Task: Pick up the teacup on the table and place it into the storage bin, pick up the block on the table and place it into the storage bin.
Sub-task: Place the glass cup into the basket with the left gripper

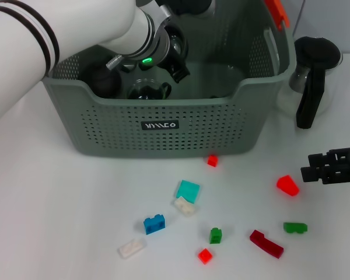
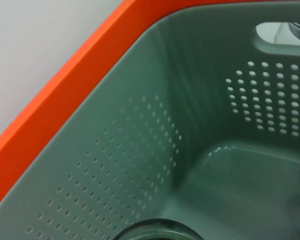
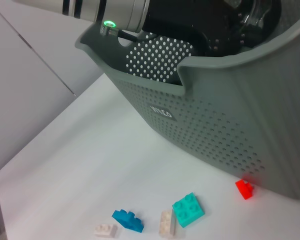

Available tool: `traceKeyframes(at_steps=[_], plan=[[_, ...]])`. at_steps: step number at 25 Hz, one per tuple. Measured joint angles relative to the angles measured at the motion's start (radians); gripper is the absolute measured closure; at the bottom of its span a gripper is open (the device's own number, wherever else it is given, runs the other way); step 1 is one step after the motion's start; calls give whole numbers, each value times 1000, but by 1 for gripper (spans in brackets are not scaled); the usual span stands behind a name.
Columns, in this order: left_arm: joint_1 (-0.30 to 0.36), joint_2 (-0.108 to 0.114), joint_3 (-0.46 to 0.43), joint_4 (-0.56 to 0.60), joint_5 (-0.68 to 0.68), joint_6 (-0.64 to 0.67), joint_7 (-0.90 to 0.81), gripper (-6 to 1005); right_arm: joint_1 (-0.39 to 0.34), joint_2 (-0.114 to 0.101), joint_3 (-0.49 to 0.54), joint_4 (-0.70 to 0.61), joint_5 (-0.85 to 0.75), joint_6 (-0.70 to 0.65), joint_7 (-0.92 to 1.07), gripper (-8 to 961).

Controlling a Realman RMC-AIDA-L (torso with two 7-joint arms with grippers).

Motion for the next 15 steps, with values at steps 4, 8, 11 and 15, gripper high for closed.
traceKeyframes(at_steps=[4, 8, 11, 15], plan=[[-2, 0, -2, 4, -1, 7, -9, 910, 0, 0, -2, 0, 0, 0, 0, 270], [-1, 0, 2, 6, 0, 7, -9, 866, 0, 0, -6, 0, -1, 1, 0, 270], [0, 0, -2, 14, 0, 7, -11, 833, 0, 0, -7, 0, -1, 1, 0, 270], [18, 2, -5, 78, 1, 26, -48, 698, -3, 1, -7, 0, -2, 1, -6, 270]])
